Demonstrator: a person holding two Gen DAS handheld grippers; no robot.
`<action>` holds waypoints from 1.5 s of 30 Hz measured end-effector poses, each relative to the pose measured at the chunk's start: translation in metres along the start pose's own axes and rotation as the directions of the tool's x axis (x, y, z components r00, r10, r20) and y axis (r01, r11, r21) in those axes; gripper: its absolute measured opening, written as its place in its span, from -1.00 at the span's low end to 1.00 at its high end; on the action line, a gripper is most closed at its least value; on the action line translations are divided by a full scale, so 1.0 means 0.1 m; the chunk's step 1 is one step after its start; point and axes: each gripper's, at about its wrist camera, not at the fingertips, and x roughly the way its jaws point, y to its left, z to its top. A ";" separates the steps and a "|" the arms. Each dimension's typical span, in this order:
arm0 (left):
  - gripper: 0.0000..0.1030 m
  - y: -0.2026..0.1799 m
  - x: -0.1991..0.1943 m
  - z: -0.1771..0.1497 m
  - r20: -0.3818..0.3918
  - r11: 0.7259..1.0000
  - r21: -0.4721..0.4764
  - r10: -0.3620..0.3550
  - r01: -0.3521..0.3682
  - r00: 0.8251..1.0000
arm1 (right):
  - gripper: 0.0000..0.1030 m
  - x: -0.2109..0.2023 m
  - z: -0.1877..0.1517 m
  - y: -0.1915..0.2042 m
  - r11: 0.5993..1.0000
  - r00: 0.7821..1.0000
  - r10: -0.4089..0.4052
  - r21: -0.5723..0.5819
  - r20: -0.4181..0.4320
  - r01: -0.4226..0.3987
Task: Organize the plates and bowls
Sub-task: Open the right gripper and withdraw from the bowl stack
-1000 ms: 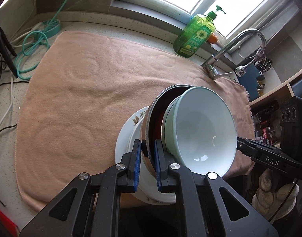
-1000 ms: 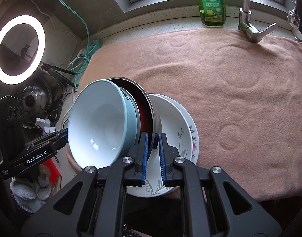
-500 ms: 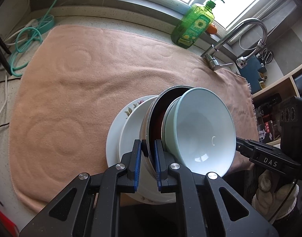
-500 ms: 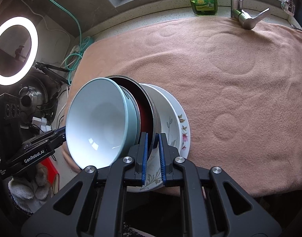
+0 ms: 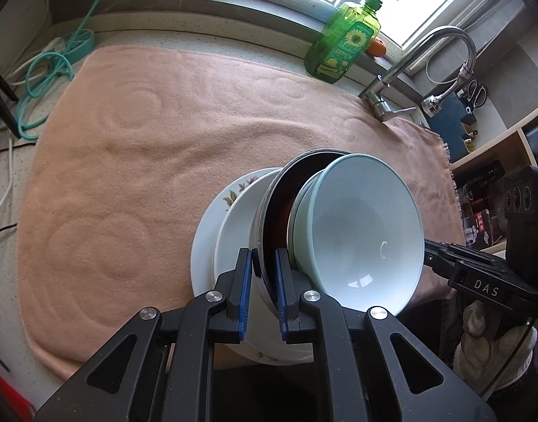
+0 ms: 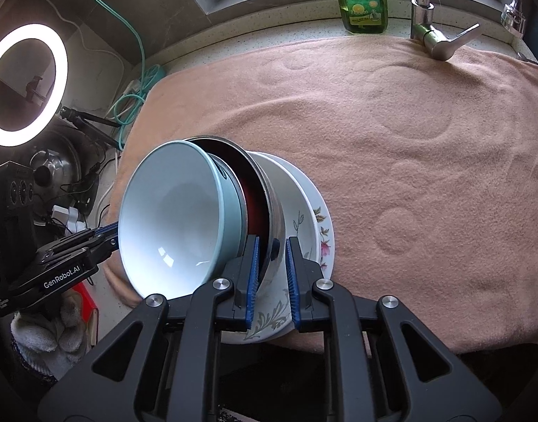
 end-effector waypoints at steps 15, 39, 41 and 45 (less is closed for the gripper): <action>-0.49 0.02 -0.24 -0.01 0.047 0.999 0.026 0.024 -0.026 0.999 | 0.06 -0.30 -0.04 0.02 0.998 0.995 -0.061 -0.026 0.076 0.064; 0.43 -0.24 -0.71 -0.38 0.202 0.981 0.121 0.127 -0.154 0.971 | 0.59 -0.93 -0.52 0.17 0.986 0.948 -0.132 -0.062 0.288 0.156; 0.43 -0.26 -0.78 -0.42 0.222 0.983 0.107 0.126 -0.152 0.967 | 0.59 -1.00 -0.60 0.15 0.989 0.944 -0.124 -0.044 0.304 0.144; 0.44 -0.26 -0.86 -0.51 0.253 0.986 0.075 0.125 -0.148 0.959 | 0.60 -1.10 -0.71 0.05 0.991 0.935 -0.126 0.006 0.331 0.131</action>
